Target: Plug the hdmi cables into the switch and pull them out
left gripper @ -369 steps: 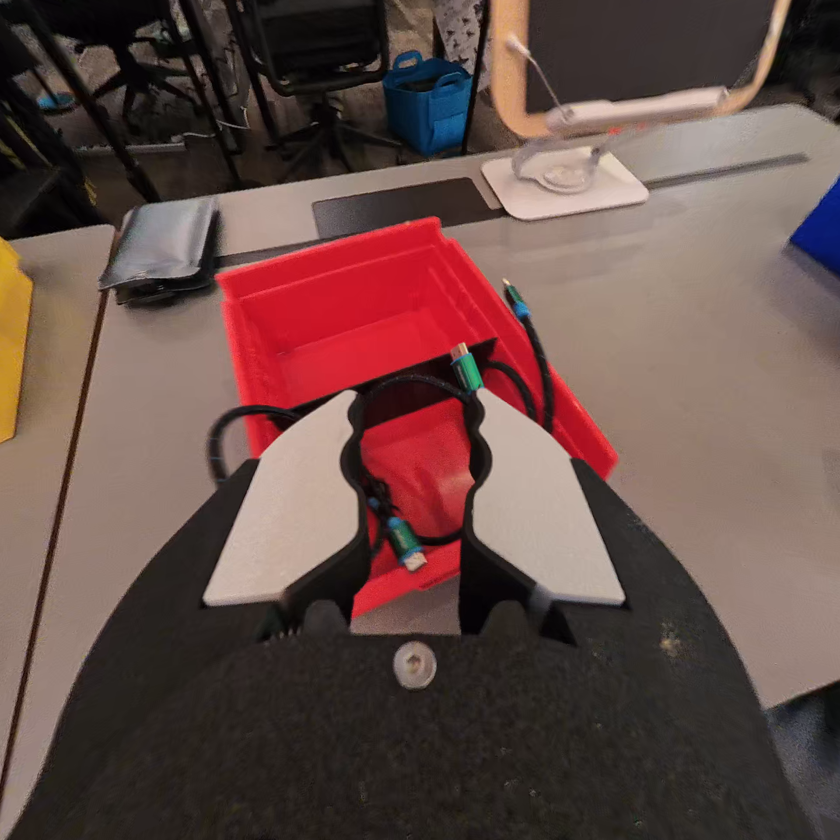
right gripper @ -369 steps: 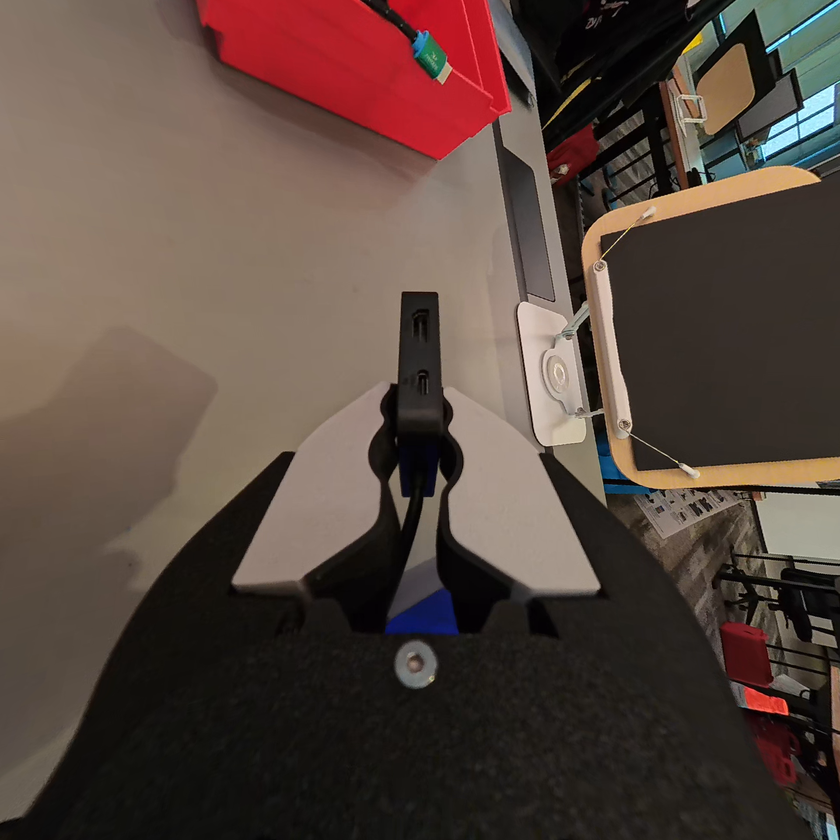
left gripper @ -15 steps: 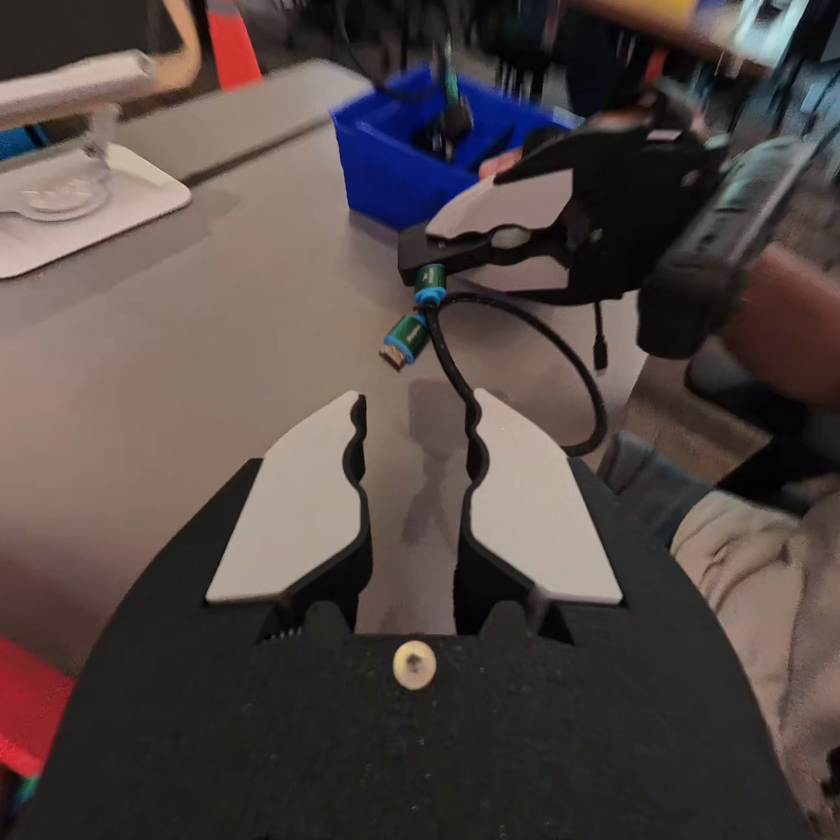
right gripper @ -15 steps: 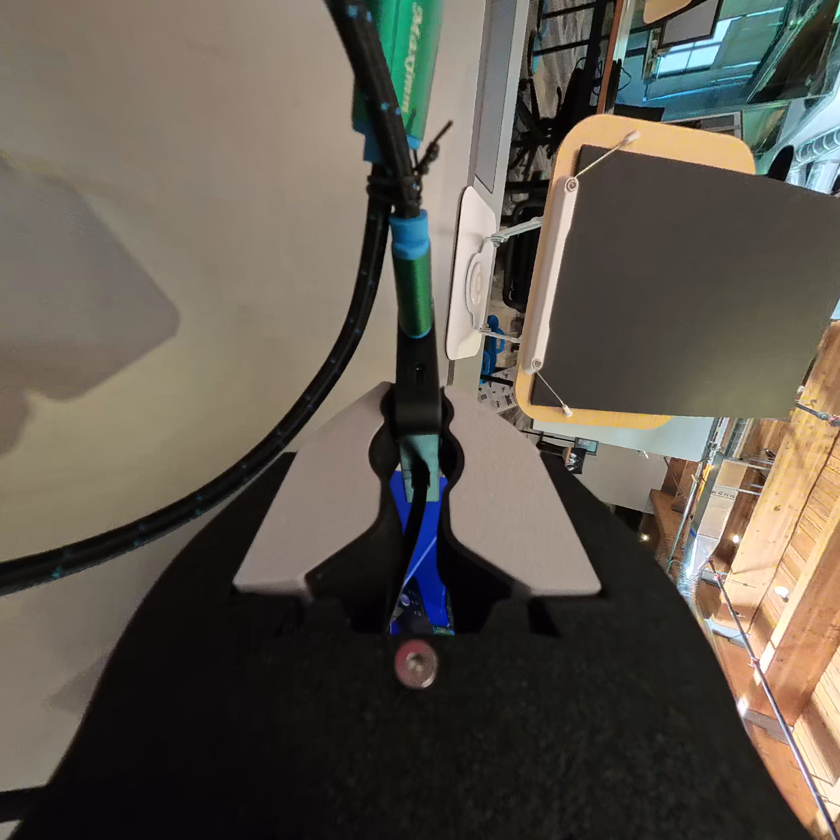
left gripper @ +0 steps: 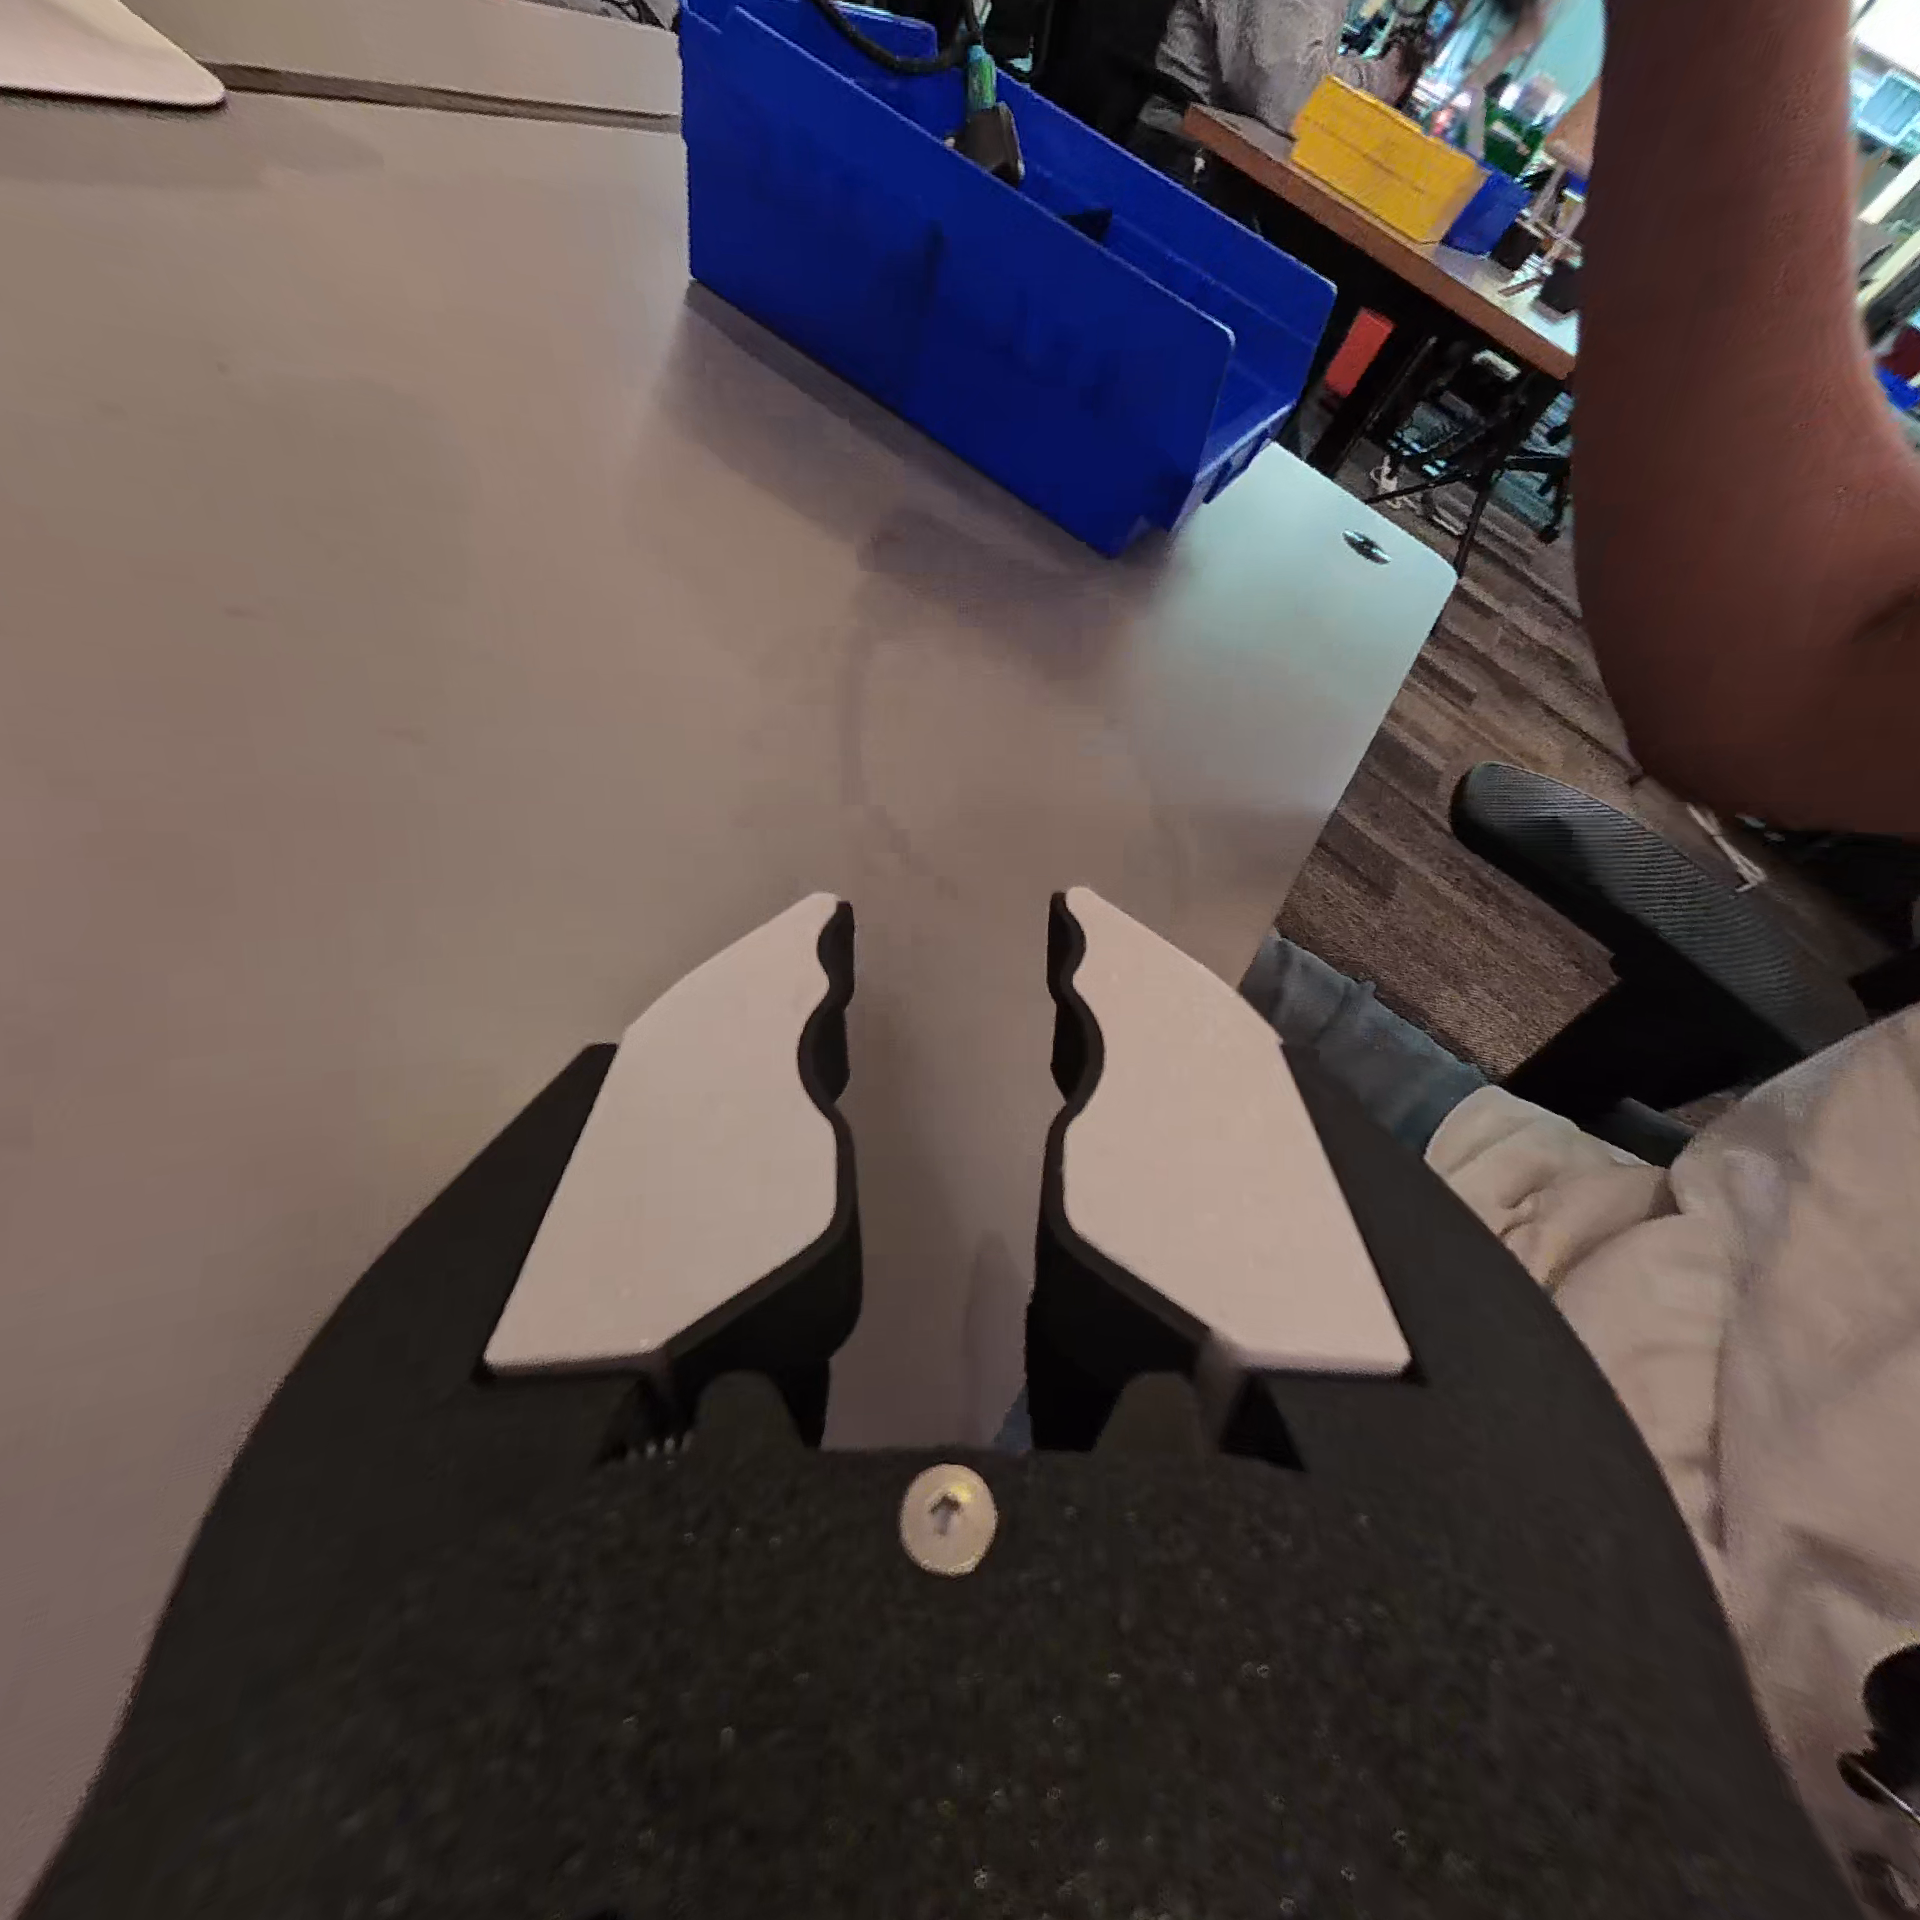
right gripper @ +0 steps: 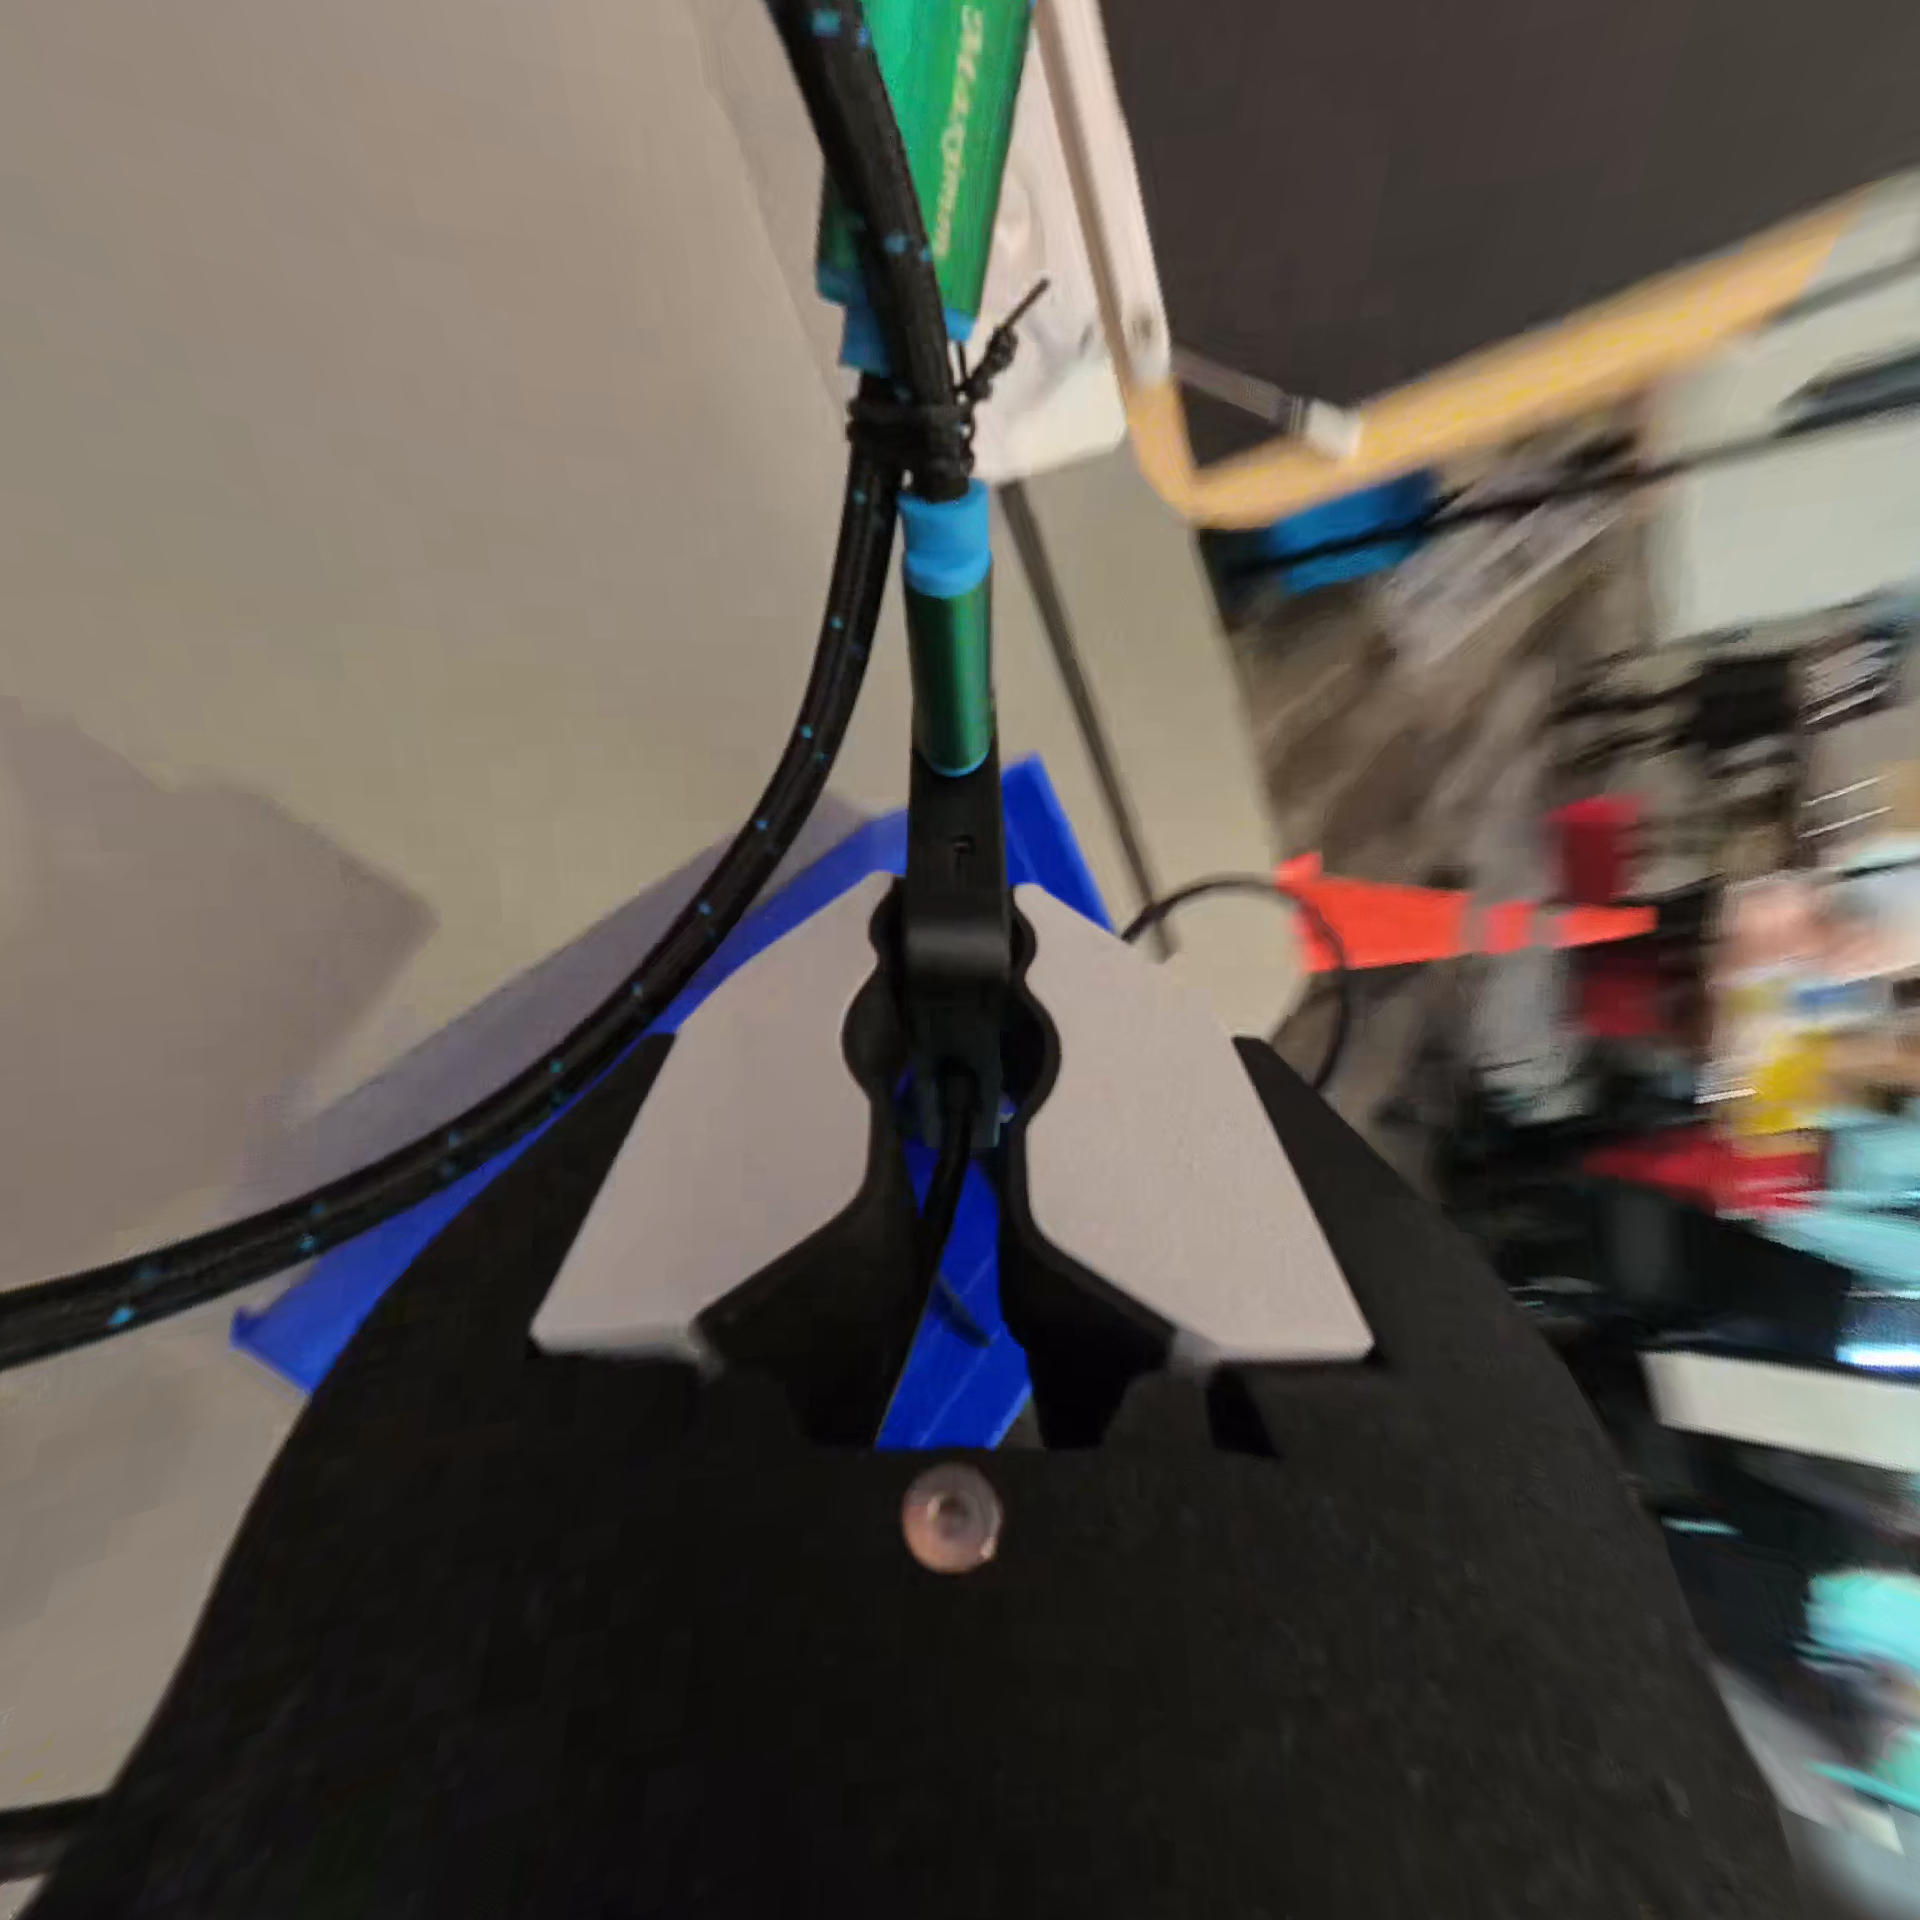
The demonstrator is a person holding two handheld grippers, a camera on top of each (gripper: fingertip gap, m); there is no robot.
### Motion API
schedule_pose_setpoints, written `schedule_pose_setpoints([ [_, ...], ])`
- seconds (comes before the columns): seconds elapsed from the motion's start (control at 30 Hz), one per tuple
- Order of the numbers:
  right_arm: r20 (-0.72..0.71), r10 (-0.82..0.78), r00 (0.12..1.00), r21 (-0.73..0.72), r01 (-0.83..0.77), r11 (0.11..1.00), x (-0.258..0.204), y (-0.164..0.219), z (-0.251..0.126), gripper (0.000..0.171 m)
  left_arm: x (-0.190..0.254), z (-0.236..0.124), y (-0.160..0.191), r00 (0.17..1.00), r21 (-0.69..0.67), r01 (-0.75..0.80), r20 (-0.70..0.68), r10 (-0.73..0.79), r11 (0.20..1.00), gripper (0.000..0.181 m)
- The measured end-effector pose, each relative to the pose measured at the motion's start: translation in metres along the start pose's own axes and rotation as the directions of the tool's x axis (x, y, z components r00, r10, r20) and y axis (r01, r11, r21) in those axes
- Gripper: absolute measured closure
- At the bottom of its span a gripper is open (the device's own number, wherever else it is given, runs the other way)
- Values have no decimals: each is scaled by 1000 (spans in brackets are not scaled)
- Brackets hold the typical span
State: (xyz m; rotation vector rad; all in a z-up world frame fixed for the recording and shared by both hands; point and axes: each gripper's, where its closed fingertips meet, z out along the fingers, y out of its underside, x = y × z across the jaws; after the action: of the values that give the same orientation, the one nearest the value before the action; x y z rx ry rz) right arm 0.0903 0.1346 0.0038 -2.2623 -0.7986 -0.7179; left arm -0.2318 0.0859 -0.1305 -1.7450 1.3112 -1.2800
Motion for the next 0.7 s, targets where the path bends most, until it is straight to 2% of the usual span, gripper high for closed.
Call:
schedule_pose_setpoints([
  [0.07, 153, 170, 974, -99, -156, 983, 40, 43, 17, 156, 4, 0, -1, 1000, -10, -9, -17, 9, 1000, 146],
  [0.13, 317, 327, 890, -199, -275, 941, 60, 79, 47, 156, 5, 1, -1, 1000, -15, -24, -19, 23, 1000, 147],
  [0.2, 531, 492, 690, -310, -382, 871, 49, 99, 70, 156, 7, 4, 0, 999, -29, -17, -39, 16, 999, 147],
  [0.3, 769, 452, 452, -295, -376, 878, 16, 96, 80, 156, 11, 6, 3, 998, -42, -3, -60, 1, 999, 147],
  [0.33, 792, 453, 409, -310, -370, 876, 8, 98, 86, 156, 12, 6, 4, 998, -44, -5, -63, 2, 999, 147],
  [0.37, 773, 491, 401, -359, -361, 860, 4, 105, 97, 156, 13, 7, 5, 998, -47, -9, -65, 6, 999, 147],
  [0.47, 702, 536, 469, -485, -236, 842, -13, 133, 125, 155, 14, 7, 7, 998, -60, -24, -67, 20, 998, 148],
  [0.57, 718, 488, 497, -464, -180, 867, -28, 134, 136, 149, 14, 9, 13, 997, -93, -20, -74, 13, 995, 149],
  [0.63, 683, 502, 530, -490, -176, 854, -23, 139, 142, 130, 14, 9, 13, 997, -95, -15, -74, 8, 995, 149],
  [0.7, 650, 506, 567, -492, -193, 849, -11, 144, 140, 128, 14, 9, 14, 997, -95, -13, -77, 5, 995, 149],
])
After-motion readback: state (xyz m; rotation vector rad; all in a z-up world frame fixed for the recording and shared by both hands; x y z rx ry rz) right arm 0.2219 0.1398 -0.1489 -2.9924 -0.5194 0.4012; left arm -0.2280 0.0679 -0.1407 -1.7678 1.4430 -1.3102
